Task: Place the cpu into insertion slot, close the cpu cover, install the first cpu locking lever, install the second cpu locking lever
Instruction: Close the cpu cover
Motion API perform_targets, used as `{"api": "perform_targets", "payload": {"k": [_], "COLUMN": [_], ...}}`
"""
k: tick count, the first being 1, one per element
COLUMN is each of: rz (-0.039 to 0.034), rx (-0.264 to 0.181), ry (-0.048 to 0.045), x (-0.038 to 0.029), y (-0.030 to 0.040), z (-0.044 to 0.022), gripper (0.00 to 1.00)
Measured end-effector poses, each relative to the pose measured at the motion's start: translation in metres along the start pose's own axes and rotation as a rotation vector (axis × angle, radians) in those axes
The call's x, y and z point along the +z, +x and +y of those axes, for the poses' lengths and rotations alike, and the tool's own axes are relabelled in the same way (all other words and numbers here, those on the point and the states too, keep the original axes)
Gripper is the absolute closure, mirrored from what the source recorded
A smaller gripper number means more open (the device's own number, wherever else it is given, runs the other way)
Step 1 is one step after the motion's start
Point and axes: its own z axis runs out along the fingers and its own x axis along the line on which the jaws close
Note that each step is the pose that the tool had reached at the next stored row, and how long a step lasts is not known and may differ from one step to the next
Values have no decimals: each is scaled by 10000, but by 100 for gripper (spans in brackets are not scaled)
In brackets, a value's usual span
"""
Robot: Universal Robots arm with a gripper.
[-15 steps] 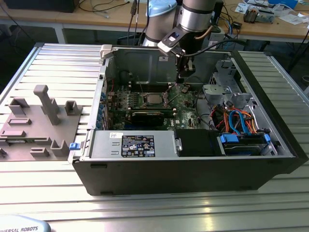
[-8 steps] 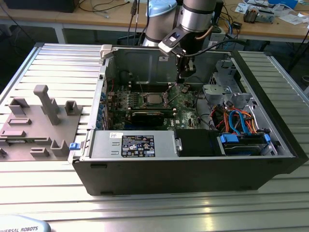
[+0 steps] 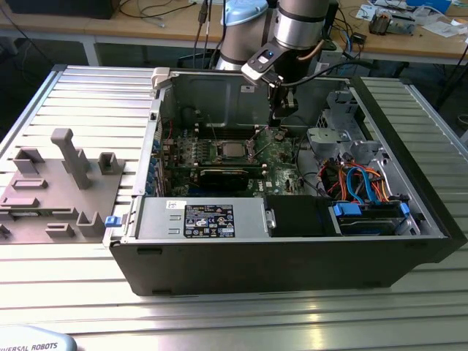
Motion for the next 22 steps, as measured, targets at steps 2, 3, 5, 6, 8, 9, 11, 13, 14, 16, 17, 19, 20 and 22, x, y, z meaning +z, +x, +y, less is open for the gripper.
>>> {"api": "perform_targets", "payload": {"k": [2, 3, 5, 6, 8, 9, 11, 13, 14, 16, 17, 19, 20, 22], "rz": [1, 2, 1, 0, 1, 0, 0, 1, 1, 1, -1, 0, 0, 1], "rx": [-1, -1, -3, -1, -3, -2, -1, -1, -2, -1, -1, -2, -1, -1], "ry": [-1, -1, 0, 0, 0, 0, 0, 0, 0, 0, 0, 0, 0, 0], "x": [3, 6, 8, 10, 17, 19, 22, 24, 25, 26, 27, 28, 29, 31], "y": [0, 0, -1, -1, -1, -2, -2, -2, -2, -3, -3, -3, -4, -4], "z": [3, 4, 8, 10, 18, 22, 30, 34, 36, 40, 41, 46, 49, 56], "gripper": [89, 89, 89, 89, 89, 89, 89, 89, 89, 89, 89, 89, 89, 89]}}
